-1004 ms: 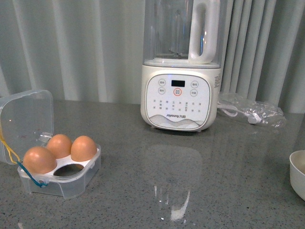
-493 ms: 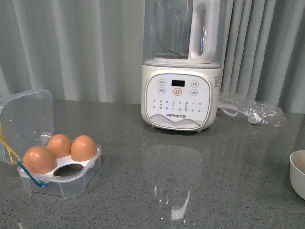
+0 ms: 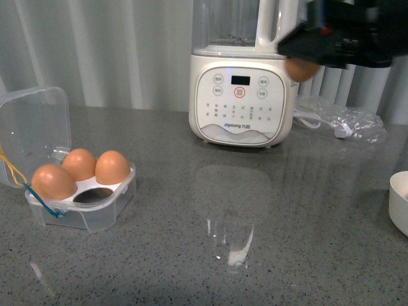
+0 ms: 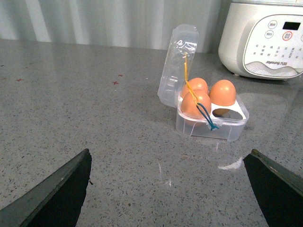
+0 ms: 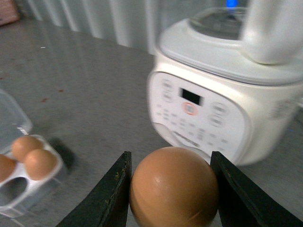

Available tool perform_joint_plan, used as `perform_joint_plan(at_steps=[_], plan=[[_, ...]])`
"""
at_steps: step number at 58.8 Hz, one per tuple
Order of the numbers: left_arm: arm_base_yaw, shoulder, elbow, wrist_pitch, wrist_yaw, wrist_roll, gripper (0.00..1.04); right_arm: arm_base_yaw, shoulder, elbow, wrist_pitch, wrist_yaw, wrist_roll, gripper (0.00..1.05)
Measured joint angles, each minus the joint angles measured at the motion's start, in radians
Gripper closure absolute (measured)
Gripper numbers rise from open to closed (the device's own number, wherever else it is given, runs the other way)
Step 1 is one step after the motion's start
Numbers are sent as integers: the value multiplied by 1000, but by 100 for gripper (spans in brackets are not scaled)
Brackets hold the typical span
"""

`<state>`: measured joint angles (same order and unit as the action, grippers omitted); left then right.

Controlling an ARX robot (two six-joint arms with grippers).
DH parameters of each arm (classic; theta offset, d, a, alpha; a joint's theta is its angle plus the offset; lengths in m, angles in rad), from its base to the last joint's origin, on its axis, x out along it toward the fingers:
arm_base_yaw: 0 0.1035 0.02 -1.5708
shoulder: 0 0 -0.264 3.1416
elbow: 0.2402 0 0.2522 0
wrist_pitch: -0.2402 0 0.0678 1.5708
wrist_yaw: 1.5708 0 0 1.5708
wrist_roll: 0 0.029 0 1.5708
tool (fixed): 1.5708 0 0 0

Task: Put egg into box

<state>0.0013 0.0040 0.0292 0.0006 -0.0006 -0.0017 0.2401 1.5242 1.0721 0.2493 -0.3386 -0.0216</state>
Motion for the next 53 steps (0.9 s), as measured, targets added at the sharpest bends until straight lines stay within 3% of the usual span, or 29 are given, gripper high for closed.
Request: perform_joint_plan(at_steps=[13, 23, 32, 53], plan=[[0, 0, 0, 0, 0, 0, 7, 113, 143, 109, -1, -161, 24, 62], [0, 0, 0, 0, 0, 0, 7, 149, 201, 140, -10, -301, 14, 62], [0, 0, 0, 0, 0, 0, 7, 171, 248, 198, -108, -409, -60, 62], [0, 0, 0, 0, 0, 0, 7, 215, 340, 290, -170, -448, -147, 62]])
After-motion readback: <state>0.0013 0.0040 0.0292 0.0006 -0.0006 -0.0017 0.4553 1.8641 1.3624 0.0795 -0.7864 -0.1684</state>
